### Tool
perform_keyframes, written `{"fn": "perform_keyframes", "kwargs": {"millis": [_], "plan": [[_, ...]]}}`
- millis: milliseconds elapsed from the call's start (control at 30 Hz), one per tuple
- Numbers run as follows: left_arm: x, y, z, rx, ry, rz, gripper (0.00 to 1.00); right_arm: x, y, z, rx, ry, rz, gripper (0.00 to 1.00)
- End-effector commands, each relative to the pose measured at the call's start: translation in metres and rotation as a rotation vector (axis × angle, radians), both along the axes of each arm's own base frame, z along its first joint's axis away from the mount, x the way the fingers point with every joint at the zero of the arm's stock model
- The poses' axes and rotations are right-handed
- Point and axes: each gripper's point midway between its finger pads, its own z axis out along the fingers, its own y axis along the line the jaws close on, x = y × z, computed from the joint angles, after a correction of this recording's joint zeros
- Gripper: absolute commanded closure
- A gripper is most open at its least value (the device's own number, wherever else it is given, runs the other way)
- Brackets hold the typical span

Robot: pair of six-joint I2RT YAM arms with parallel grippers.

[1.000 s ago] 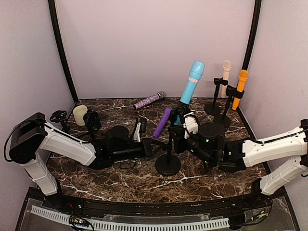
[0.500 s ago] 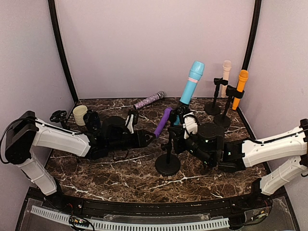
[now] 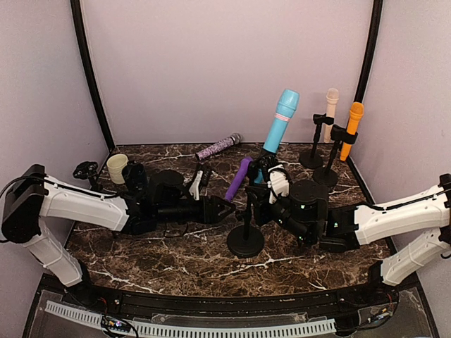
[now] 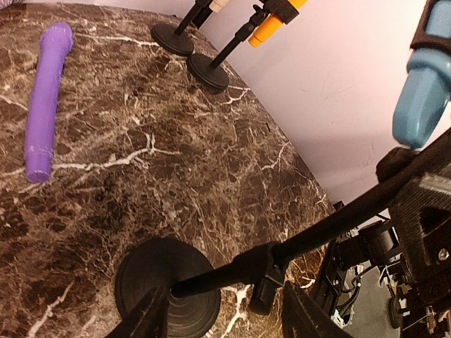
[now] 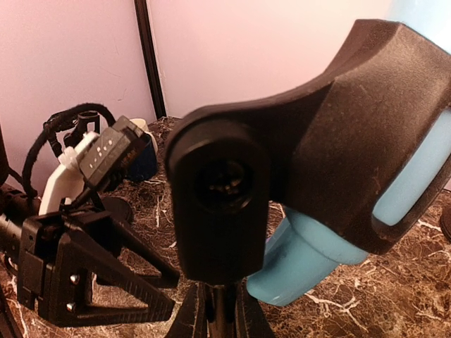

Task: Remove the microphone from the stand
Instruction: Unscrew the knob on the microphone stand.

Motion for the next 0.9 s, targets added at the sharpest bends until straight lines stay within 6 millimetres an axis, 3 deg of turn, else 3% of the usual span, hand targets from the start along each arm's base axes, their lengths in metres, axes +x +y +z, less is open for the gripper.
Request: {"fn": "perform_keyframes", "kwargs": {"millis": [0, 333, 567, 867], "plan": [[-0.005, -0.006, -0.012, -0.015, 0.081, 0.004, 0.43, -0.003, 0.010, 0.037, 0.119, -0.036, 0.011, 1.00], [-0.011, -0.025, -0.016, -0.086, 0.146, -0.011, 0.46, -0.003, 0.010, 0.037, 0.119, -0.043, 0.011, 1.00], [-0.012, -0.025, -0.027, -0.104, 0.188, 0.001, 0.65, -0.003, 0.009, 0.037, 0.112, -0.047, 0.009, 1.00], [-0.017, -0.032, -0.027, -0.132, 0.208, -0.015, 0.73, -0.003, 0.012, 0.035, 0.102, -0.048, 0.010, 1.00]]}}
